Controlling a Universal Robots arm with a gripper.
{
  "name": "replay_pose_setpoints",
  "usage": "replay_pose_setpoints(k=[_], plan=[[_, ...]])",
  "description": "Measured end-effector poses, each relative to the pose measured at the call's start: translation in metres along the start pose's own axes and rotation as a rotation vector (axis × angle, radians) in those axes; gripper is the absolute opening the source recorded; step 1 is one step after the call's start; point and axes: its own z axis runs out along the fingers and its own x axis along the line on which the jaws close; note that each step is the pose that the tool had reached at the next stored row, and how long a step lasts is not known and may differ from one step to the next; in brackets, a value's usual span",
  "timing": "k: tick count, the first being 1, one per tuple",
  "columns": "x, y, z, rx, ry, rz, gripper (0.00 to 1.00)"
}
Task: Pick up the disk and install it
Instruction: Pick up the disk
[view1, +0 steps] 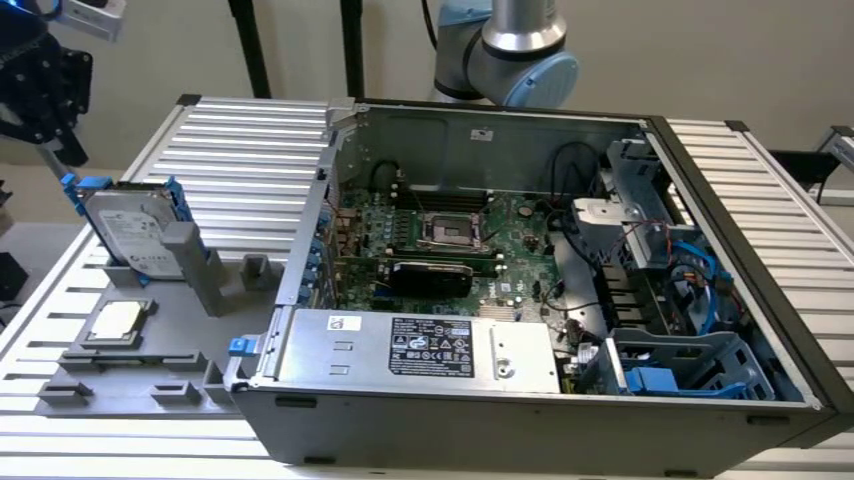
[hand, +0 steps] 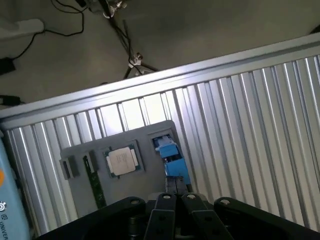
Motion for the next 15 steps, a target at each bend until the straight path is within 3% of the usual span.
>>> replay_pose_setpoints(k=[11, 15], plan=[[0.0000, 0.0000, 0.0019, -0.0016, 0.0060, -0.200, 0.11], [-0.0002, -0.0003, 0.0018, -0.0024, 0.0035, -0.234, 0.11]])
